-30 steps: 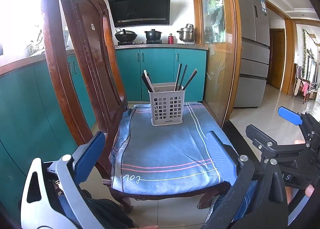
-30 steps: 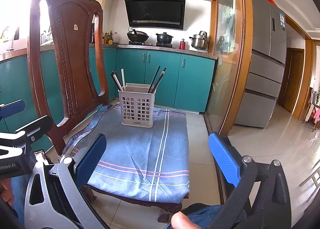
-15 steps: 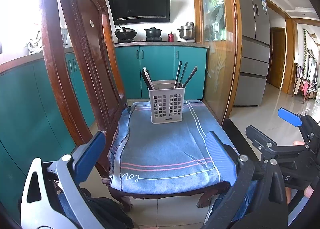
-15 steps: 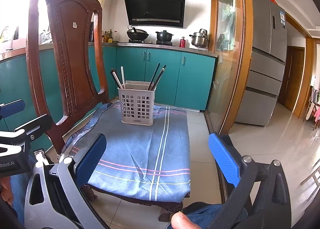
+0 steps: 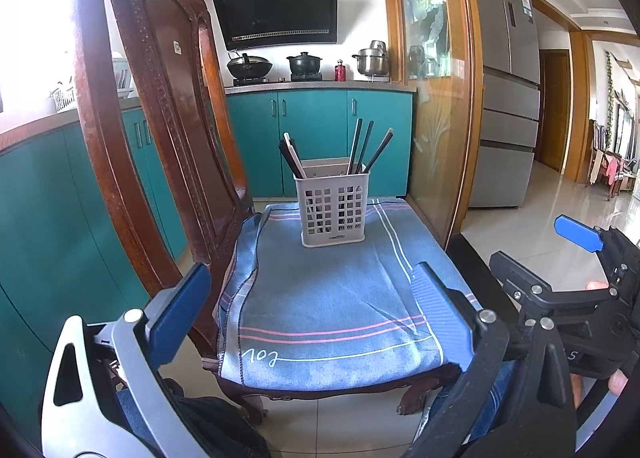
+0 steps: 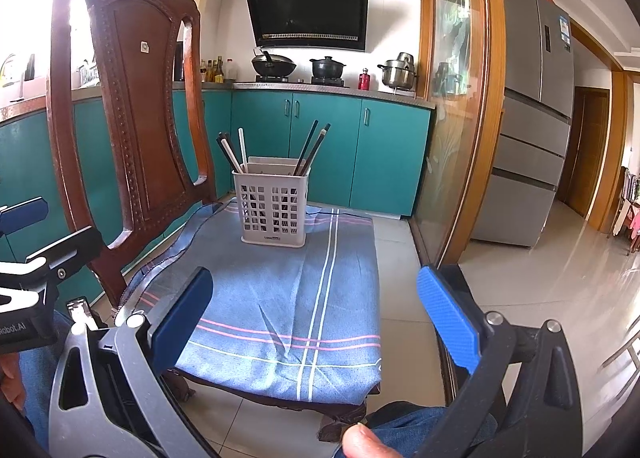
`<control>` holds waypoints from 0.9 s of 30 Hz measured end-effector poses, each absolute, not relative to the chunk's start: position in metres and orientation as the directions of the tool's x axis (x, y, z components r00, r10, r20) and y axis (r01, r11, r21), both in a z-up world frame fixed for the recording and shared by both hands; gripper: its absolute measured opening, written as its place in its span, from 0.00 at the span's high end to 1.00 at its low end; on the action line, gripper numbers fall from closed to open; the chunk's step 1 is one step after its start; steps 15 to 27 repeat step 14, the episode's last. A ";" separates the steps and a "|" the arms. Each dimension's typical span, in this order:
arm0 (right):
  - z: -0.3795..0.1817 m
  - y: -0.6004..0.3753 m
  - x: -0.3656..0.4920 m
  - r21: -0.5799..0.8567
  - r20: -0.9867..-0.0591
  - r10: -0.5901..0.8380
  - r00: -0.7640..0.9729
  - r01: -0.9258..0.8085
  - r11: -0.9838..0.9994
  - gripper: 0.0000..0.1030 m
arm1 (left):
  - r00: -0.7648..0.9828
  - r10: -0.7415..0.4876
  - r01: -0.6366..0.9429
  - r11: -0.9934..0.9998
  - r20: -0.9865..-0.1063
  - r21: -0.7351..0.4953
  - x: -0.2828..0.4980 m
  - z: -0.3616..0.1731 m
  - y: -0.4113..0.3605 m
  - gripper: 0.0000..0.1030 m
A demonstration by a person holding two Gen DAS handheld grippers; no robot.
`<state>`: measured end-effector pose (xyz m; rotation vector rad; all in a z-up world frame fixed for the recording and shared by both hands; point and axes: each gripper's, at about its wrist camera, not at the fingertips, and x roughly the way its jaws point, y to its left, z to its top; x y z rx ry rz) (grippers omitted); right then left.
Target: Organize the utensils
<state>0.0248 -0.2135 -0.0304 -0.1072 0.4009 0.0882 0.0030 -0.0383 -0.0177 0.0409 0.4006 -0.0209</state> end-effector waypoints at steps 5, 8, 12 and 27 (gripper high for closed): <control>-0.036 -0.217 0.031 -0.078 -0.406 0.067 0.911 -0.107 0.991 0.03 | 0.910 -0.015 0.022 1.000 -0.414 0.013 0.012 -0.022 -0.037 0.03; -0.041 -0.221 0.036 -0.065 -0.422 0.071 0.904 -0.108 0.992 0.03 | 0.903 -0.018 0.024 1.000 -0.430 0.008 0.019 -0.026 -0.037 0.03; -0.054 -0.225 0.057 -0.016 -0.480 0.104 0.871 -0.127 0.992 0.03 | 0.884 -0.028 0.041 0.999 -0.467 0.017 0.037 -0.037 -0.040 0.03; -0.068 -0.226 0.082 0.030 -0.541 0.137 0.830 -0.144 0.989 0.03 | 0.866 -0.053 0.064 0.998 -0.497 0.004 0.052 -0.045 -0.040 0.03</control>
